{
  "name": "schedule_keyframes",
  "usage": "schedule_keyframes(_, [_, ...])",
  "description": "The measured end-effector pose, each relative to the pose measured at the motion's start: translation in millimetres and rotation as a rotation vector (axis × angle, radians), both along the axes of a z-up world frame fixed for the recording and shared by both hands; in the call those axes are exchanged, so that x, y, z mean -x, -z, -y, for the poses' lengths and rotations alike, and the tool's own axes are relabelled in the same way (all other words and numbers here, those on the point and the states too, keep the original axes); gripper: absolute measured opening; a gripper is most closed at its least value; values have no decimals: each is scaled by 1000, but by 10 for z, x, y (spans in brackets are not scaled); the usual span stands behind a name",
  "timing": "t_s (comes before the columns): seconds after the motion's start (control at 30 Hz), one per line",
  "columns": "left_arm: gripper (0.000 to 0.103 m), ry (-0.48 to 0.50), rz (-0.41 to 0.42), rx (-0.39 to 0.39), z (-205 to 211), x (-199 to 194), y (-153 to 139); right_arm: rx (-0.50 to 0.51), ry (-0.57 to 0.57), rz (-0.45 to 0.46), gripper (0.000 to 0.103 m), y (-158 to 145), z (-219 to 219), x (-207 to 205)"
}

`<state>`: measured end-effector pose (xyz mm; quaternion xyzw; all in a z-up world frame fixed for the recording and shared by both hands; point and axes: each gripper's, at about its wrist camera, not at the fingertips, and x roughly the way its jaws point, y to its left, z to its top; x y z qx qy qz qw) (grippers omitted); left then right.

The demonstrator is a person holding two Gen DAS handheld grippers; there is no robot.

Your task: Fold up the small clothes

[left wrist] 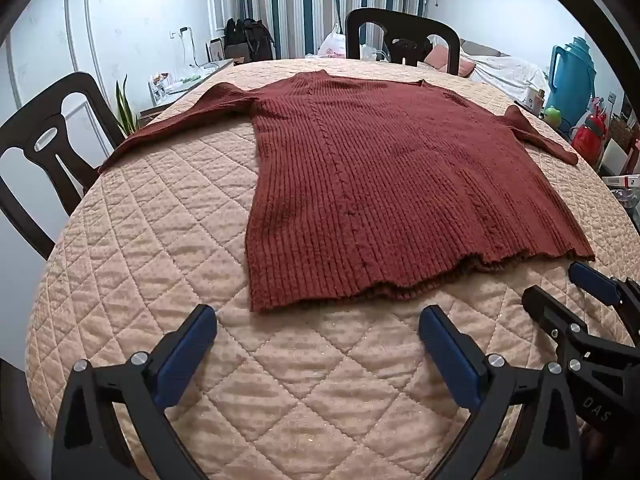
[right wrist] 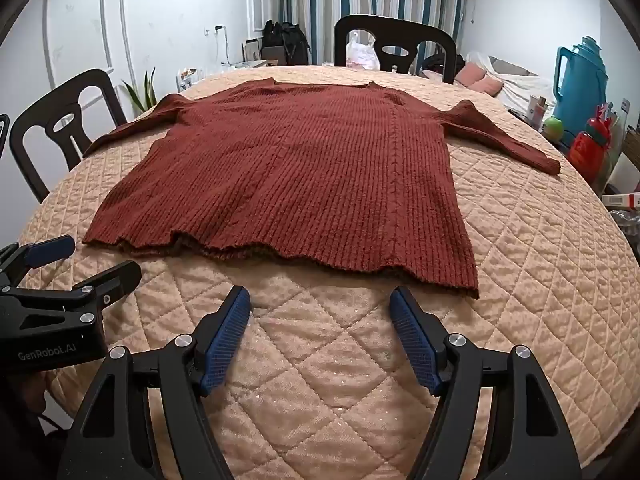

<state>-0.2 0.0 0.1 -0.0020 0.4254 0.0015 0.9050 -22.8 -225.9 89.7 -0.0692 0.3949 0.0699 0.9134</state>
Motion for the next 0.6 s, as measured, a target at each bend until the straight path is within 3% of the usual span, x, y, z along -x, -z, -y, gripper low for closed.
schedule_keyframes(0.6, [103, 2, 28, -1, 15, 73, -18, -9, 8, 40, 73, 31, 37, 76])
